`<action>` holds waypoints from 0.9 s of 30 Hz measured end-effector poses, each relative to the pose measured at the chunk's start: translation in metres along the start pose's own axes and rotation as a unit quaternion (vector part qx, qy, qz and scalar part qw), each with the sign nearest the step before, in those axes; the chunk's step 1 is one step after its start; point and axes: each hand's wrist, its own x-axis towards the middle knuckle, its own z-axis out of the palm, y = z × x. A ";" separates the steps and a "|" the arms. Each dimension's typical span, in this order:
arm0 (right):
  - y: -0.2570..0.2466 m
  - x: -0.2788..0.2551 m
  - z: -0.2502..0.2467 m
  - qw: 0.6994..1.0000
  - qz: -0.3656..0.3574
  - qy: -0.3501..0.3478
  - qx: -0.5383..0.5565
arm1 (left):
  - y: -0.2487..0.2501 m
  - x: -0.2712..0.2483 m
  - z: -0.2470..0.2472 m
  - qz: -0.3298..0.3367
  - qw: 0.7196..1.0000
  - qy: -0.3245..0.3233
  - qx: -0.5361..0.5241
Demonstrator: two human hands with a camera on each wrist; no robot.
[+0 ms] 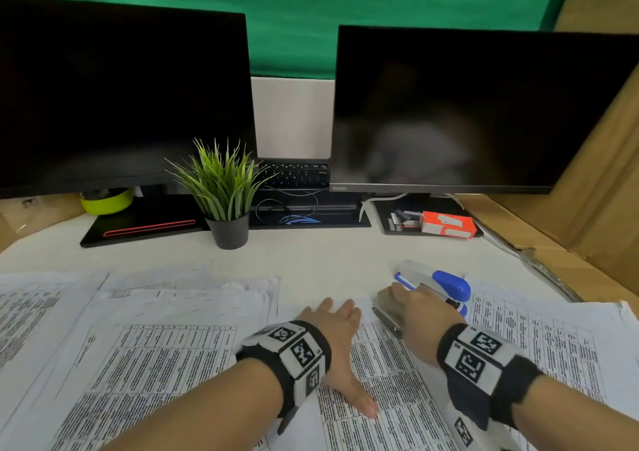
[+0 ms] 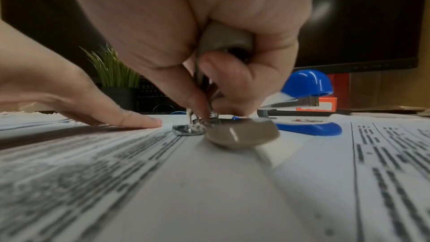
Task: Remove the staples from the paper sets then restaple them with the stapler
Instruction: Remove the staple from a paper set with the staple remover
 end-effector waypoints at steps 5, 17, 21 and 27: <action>-0.010 0.011 -0.001 0.997 0.042 0.006 0.063 | 0.005 0.000 -0.003 -0.004 1.000 -0.017 0.003; -0.005 0.040 -0.010 0.994 0.039 0.038 0.091 | 0.003 0.004 0.000 -0.005 1.000 -0.015 0.011; 0.014 0.015 -0.003 0.997 0.013 0.020 0.078 | 0.005 0.005 0.004 -0.017 0.999 -0.023 0.026; 0.013 0.000 -0.002 0.999 0.015 -0.015 0.029 | 0.006 0.004 0.004 -0.018 1.000 -0.016 0.020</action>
